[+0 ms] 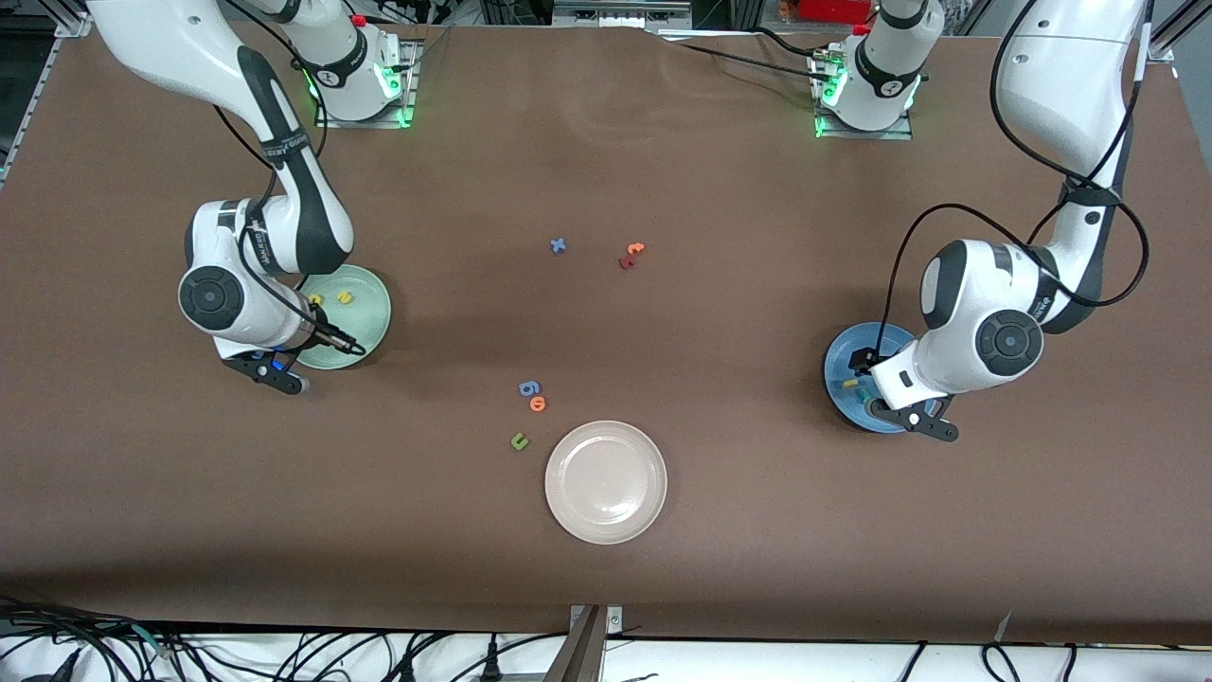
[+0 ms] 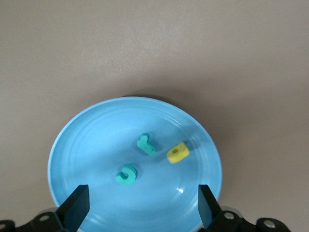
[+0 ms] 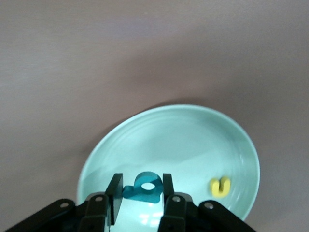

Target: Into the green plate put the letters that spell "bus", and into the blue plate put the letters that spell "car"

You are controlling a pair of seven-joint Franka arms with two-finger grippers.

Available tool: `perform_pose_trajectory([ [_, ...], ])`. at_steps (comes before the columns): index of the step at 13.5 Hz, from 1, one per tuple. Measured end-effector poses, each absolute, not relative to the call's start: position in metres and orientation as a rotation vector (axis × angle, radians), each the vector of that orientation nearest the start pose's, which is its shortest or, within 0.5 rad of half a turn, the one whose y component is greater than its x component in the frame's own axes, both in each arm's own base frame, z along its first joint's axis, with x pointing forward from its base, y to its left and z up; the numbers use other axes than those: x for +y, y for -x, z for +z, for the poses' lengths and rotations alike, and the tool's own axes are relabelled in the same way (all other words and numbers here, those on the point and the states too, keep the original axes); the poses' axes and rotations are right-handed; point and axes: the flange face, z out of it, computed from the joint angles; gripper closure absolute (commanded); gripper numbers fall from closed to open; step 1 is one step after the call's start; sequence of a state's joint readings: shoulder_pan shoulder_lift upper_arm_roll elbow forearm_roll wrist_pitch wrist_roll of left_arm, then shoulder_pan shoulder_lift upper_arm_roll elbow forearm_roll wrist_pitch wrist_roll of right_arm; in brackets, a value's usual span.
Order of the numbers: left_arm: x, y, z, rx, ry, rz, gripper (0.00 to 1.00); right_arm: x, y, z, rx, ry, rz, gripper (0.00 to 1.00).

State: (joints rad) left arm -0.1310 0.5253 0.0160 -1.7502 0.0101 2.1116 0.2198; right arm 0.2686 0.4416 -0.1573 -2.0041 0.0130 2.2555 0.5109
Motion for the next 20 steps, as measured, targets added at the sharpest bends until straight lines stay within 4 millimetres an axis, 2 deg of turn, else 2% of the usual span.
perform_pose_trajectory([
  [2,-0.075,-0.647,0.299,0.53,3.074,0.323,0.0,0.056,-0.577,0.204,0.624,3.181,0.248,0.71],
  [4,-0.075,-0.648,0.354,0.488,3.071,0.405,0.0,0.054,-0.572,0.191,0.601,3.187,0.259,0.69],
  [6,-0.077,-0.639,0.405,0.334,3.07,0.471,0.0,0.054,-0.57,0.187,0.597,3.189,0.268,0.69],
  [7,-0.079,-0.633,0.426,0.277,3.07,0.473,0.0,0.053,-0.57,0.188,0.595,3.188,0.268,0.65],
  [8,-0.08,-0.63,0.448,0.243,3.075,0.444,0.0,0.053,-0.57,0.188,0.593,3.189,0.268,0.42],
  [9,-0.078,-0.626,0.471,0.222,3.08,0.414,0.0,0.053,-0.57,0.188,0.592,3.189,0.268,0.02],
  [11,-0.069,-0.615,0.518,0.193,3.085,0.39,0.0,0.053,-0.57,0.188,0.591,3.188,0.267,0.01],
  [13,-0.061,-0.604,0.55,0.167,3.088,0.384,0.0,0.053,-0.57,0.192,0.59,3.187,0.27,0.01],
  [15,-0.039,-0.601,0.565,0.103,3.1,0.361,0.0,0.054,-0.572,0.208,0.589,3.182,0.279,0.0],
  [16,-0.026,-0.6,0.57,0.069,3.111,0.348,0.0,0.055,-0.574,0.225,0.588,3.177,0.282,0.0],
  [18,-0.013,-0.597,0.58,0.035,3.118,0.323,0.0,0.057,-0.579,0.272,0.574,3.165,0.286,0.0],
  [20,-0.017,-0.595,0.584,0.035,3.119,0.311,0.0,0.057,-0.584,0.322,0.537,3.16,0.312,0.0],
])
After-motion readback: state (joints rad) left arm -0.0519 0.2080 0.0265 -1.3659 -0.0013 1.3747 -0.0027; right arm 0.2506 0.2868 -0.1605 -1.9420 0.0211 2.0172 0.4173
